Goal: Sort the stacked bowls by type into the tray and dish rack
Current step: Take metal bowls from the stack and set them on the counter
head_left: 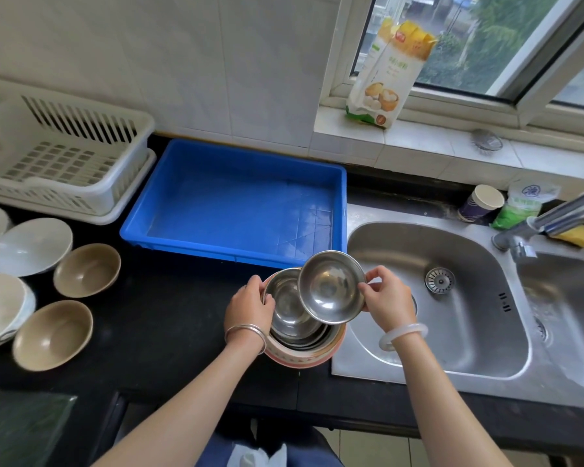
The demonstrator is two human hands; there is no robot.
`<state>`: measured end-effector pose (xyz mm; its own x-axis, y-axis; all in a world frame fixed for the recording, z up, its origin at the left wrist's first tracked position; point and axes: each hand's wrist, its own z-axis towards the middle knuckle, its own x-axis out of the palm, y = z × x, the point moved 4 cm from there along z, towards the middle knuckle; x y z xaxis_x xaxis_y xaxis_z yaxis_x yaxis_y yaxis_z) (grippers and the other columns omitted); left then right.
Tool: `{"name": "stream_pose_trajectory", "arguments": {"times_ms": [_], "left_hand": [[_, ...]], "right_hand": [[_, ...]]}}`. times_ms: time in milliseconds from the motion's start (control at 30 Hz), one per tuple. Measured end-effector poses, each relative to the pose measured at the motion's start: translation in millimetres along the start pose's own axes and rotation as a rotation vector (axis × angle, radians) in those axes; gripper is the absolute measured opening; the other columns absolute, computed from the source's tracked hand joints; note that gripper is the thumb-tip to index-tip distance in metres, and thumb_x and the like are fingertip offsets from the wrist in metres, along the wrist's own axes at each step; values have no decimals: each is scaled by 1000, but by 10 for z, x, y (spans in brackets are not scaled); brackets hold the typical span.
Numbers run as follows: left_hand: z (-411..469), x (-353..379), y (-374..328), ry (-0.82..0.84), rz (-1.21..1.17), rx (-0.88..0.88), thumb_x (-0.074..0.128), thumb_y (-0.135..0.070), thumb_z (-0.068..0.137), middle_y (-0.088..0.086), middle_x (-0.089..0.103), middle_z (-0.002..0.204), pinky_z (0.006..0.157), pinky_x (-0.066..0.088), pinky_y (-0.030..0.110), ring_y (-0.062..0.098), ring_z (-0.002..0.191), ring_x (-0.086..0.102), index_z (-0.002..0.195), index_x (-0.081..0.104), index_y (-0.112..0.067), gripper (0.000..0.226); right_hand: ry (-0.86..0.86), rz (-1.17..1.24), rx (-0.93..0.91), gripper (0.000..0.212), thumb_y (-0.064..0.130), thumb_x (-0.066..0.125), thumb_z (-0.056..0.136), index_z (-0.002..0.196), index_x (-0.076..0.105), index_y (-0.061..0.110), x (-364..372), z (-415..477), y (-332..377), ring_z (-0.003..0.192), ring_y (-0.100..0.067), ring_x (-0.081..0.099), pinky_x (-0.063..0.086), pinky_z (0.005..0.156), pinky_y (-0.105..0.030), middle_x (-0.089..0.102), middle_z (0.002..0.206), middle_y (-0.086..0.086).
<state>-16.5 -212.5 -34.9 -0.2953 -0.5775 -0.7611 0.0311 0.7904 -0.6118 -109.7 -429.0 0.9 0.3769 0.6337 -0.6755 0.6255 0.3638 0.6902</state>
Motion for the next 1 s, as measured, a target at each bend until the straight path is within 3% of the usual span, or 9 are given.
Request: {"name": "stream_pose_trajectory", "arguments": {"times_ms": [133, 300, 400, 467, 567, 667, 767, 833, 1000], "left_hand": [[24, -49, -90, -57, -16, 16, 54, -21, 89, -1, 51, 82, 60, 39, 25, 17, 76, 52, 72, 49, -15, 18], [50, -161, -116, -50, -116, -43, 53, -22, 90, -3, 53, 67, 47, 32, 18, 9, 56, 48, 71, 50, -17, 20], [54, -328, -59, -54, -186, -95, 54, -22, 89, -5, 55, 65, 47, 35, 19, 9, 58, 52, 74, 54, -16, 17], [58, -461, 30, -61, -236, -141, 55, -21, 88, -2, 59, 68, 52, 47, 25, 15, 63, 58, 75, 56, -14, 15], [34, -649, 281, -70, -393, -249, 58, -17, 86, 3, 66, 78, 62, 58, 34, 18, 73, 65, 78, 58, -15, 8], [-48, -822, 618, -122, -531, -359, 60, -12, 85, 4, 67, 81, 51, 56, 26, 16, 76, 66, 75, 58, -20, 13], [-174, -967, 987, -188, -643, -483, 61, -9, 84, 8, 67, 81, 48, 55, 26, 18, 76, 66, 71, 59, -19, 16], [-278, -1032, 1244, -239, -689, -559, 62, -7, 83, 11, 67, 82, 44, 55, 25, 20, 76, 65, 69, 58, -18, 18], [-502, -1106, 1793, -336, -704, -710, 62, -6, 81, 16, 65, 83, 55, 59, 33, 29, 80, 64, 68, 56, -14, 16]], "right_hand": [[26, 25, 8, 2, 10, 59, 85, 84, 59, 12, -1, 12, 16, 62, -26, 70, 59, 71, -43, 71, 72, -14], [64, 88, -9, 9, 10, 60, 84, 90, 65, 14, -31, 57, 87, 51, -10, 67, 55, 50, -17, 70, 70, -3], [99, 191, -36, 13, 6, 60, 84, 91, 66, 15, -26, 86, 204, 47, -6, 66, 58, 54, -23, 68, 69, 0], [137, 238, -58, 13, 6, 60, 83, 89, 67, 15, 4, 101, 325, 51, -8, 67, 59, 57, -27, 69, 69, -2], [209, 307, -92, 14, 6, 61, 83, 82, 66, 19, 113, 120, 563, 54, -12, 69, 56, 53, -22, 69, 68, -7], [273, 297, -134, 14, 7, 63, 82, 80, 65, 21, 322, 138, 807, 54, -15, 69, 55, 52, -22, 70, 72, -10], [335, 253, -157, 10, 8, 62, 83, 83, 65, 18, 668, 138, 1012, 55, -17, 70, 57, 57, -26, 70, 77, -12], [376, 230, -165, 9, 5, 60, 82, 87, 65, 11, 954, 116, 1135, 51, -14, 68, 56, 52, -22, 69, 80, -14], [471, 166, -158, 8, 4, 58, 82, 85, 62, 10, 1724, 14, 1376, 70, -29, 69, 60, 60, -31, 66, 97, -20]]}}
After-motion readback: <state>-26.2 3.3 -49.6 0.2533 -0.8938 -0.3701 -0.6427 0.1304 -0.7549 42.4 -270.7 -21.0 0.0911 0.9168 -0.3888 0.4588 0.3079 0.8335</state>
